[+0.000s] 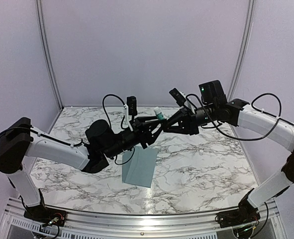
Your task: Place the letter into the envelope and seal it
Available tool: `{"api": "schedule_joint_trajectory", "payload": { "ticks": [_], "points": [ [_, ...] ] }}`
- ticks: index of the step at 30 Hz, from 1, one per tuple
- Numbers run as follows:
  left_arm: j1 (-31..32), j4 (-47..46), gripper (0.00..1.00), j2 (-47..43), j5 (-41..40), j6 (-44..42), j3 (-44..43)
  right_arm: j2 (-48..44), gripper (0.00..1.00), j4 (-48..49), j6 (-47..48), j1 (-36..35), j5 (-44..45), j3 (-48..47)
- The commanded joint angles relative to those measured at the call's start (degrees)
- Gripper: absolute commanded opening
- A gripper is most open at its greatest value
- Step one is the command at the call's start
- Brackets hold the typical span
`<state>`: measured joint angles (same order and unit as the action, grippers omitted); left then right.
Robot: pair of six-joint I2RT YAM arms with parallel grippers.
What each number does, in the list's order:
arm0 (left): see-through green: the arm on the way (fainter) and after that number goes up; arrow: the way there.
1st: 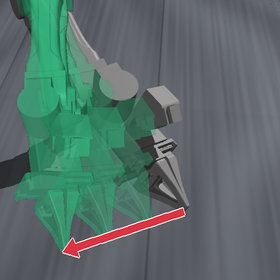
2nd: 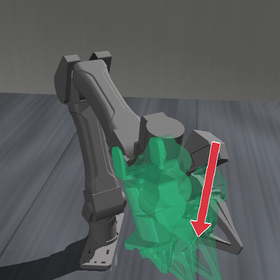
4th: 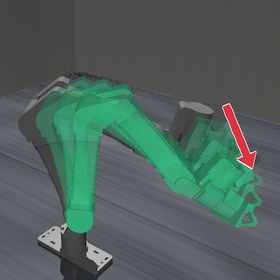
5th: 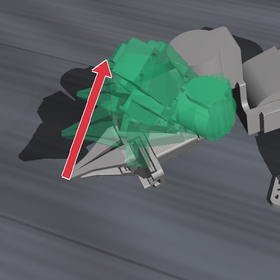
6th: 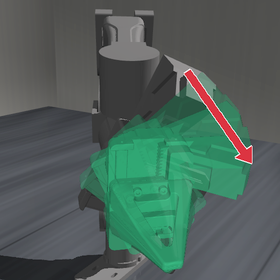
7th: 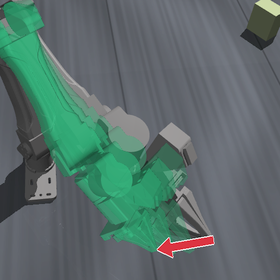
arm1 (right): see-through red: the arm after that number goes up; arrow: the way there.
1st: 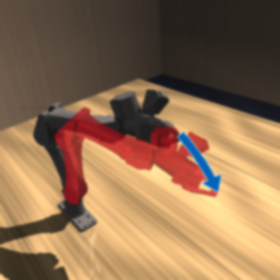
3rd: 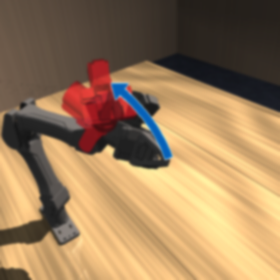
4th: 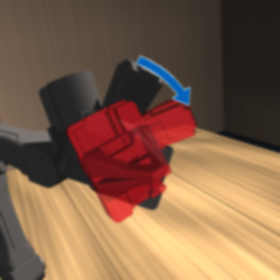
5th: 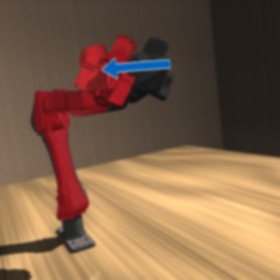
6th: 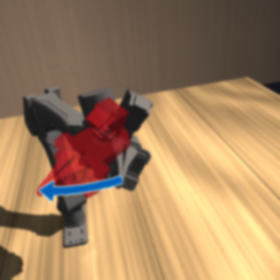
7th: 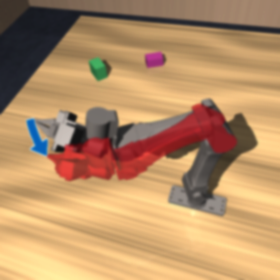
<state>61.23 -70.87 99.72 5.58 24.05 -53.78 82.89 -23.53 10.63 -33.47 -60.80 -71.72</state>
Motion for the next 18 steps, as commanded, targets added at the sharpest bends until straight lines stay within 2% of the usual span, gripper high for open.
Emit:
{"api": "schedule_joint_trajectory", "payload": {
  "ticks": [1, 10, 12, 15, 18],
  "points": [
    [0.28, -2.43, 0.38, 1.62, 1.93, 1.24, -2.44, 0.25, 0.08, 2.14, -1.31, 0.27, -2.21, 0.17],
    [0.12, -1.85, 0.18, 2.15, 2.66, 1.85, -3.18, -0.75, 0.12, 2.61, -1.21, 0.31, -2.32, 1.28],
    [0.07, -1.26, 0.10, 2.06, 2.33, 1.79, -3.02, -1.16, 0.18, 2.48, -0.79, 0.29, -1.76, 1.40],
    [-0.18, 1.13, 0.04, 1.33, 1.14, 1.52, -2.47, -1.82, 0.33, 1.19, 1.02, 0.25, 0.13, 1.43],
    [-1.07, 6.64, 0.00, -1.36, -0.58, 1.09, -0.63, -2.44, 0.42, -1.90, 4.79, 0.38, 2.81, 1.31]
  ]
}}
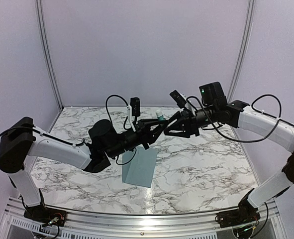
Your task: Place the letter into the envelope and seal it
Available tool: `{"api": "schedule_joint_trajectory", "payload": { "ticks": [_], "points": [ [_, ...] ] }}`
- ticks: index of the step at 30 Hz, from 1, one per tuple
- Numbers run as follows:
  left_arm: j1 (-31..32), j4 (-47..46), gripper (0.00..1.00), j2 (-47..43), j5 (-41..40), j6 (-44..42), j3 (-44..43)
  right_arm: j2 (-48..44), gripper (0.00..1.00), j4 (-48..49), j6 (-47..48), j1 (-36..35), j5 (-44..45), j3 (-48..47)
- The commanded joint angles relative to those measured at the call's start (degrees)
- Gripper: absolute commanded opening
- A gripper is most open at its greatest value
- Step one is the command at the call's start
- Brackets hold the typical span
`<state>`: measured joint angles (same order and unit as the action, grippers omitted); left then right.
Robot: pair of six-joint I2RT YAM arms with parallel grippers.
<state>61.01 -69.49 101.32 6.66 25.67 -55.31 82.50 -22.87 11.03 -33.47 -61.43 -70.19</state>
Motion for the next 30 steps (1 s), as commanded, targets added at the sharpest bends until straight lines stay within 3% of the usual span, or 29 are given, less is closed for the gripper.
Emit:
{"api": "schedule_joint_trajectory", "payload": {
  "ticks": [1, 8, 12, 20, 25, 30],
  "points": [
    [-1.26, 7.96, 0.00, -4.28, -2.70, -0.49, 1.88, -2.40, 0.43, -3.48, 5.80, 0.39, 4.61, 0.02],
    [-5.55, 31.31, 0.00, -17.07, -10.16, -0.60, 9.19, -2.85, 0.47, -6.98, 14.66, 0.34, 12.87, 2.69],
    [-9.80, 44.80, 0.00, -23.58, -11.46, 3.80, 12.03, -0.10, 0.47, -8.23, 16.92, 0.34, 17.02, 2.39],
    [-14.60, 71.64, 0.00, -25.34, -18.94, 7.12, 10.78, 9.24, 0.45, -10.13, 19.56, -2.90, 23.25, 0.42],
    [-16.12, 75.31, 0.00, -21.08, -14.03, 7.44, 10.36, 16.25, 0.41, -10.52, 21.36, -6.56, 29.47, -1.50],
    [-17.49, 73.38, 0.00, -15.51, -7.45, 7.90, 9.84, 22.80, 0.26, -11.02, 21.42, -7.49, 31.52, -3.74]
  ]
}}
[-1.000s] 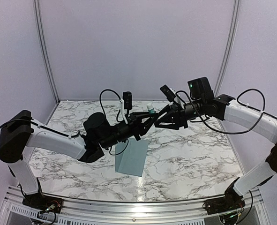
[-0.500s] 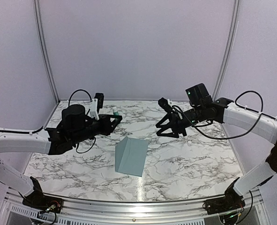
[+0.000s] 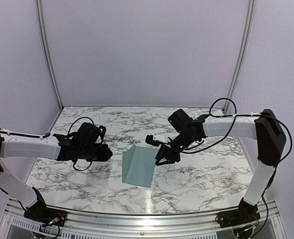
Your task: Place the letter into the envelope and seal it
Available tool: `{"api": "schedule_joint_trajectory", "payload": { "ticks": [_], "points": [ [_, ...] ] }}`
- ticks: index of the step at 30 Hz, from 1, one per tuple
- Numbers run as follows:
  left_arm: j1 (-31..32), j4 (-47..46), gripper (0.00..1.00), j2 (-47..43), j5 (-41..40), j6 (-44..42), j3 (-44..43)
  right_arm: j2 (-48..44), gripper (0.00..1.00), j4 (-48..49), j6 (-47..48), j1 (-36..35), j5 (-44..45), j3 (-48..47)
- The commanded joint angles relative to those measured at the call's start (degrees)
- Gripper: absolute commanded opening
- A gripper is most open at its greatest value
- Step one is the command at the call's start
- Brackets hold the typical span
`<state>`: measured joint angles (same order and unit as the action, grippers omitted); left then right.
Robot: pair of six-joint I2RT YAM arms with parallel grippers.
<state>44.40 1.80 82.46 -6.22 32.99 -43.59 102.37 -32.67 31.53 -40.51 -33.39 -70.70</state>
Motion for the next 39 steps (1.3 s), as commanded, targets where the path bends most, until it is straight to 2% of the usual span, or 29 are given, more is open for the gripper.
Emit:
{"api": "schedule_joint_trajectory", "payload": {
  "ticks": [1, 9, 18, 28, 39],
  "points": [
    [-0.96, 1.20, 0.00, 4.30, 5.89, 0.66, -2.00, 3.73, 0.24, -1.03, 0.93, -0.45, 3.41, -3.42],
    [-2.05, -3.55, 0.00, 10.23, 10.88, -0.37, -4.54, 9.47, 0.11, -0.90, -0.85, -0.53, 1.32, -7.10],
    [-3.10, -9.62, 0.00, 14.65, 17.27, -0.39, -6.60, 14.91, 0.05, -1.32, -2.62, -0.53, 1.18, -12.28],
    [-2.89, -12.59, 0.00, 20.19, 25.38, 0.91, -10.69, 16.77, 0.03, -0.56, -3.26, -0.54, 3.19, -10.46],
    [0.20, -12.79, 0.00, 23.54, 27.86, 0.53, -14.24, 18.20, 0.03, -0.50, -3.49, -0.29, 3.41, -10.32]
  ]
}}
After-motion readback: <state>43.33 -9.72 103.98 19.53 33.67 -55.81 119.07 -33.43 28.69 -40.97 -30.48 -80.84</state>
